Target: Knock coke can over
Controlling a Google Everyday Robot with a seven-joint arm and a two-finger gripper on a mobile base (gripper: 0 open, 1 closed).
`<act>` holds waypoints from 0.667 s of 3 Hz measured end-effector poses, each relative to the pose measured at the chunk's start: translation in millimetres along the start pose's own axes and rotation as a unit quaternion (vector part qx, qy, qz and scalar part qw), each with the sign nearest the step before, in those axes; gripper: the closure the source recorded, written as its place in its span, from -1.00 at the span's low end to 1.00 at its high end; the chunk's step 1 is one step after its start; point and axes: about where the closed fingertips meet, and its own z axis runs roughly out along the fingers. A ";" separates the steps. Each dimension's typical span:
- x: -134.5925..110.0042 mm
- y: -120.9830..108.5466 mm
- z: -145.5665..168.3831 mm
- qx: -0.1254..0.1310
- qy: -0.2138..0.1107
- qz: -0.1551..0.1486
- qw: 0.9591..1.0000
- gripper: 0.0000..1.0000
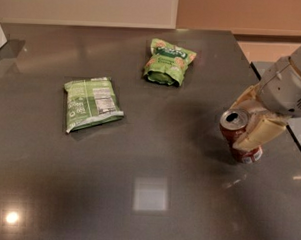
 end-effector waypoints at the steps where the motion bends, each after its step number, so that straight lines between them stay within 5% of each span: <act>1: 4.6 -4.5 -0.7 -0.012 0.043 -0.022 0.999 1.00; 2: 5.8 -7.6 1.2 -0.016 0.079 -0.031 0.996 0.66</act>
Offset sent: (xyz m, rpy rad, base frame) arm 0.0074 -0.0090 -0.0042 -0.2587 0.0349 0.0683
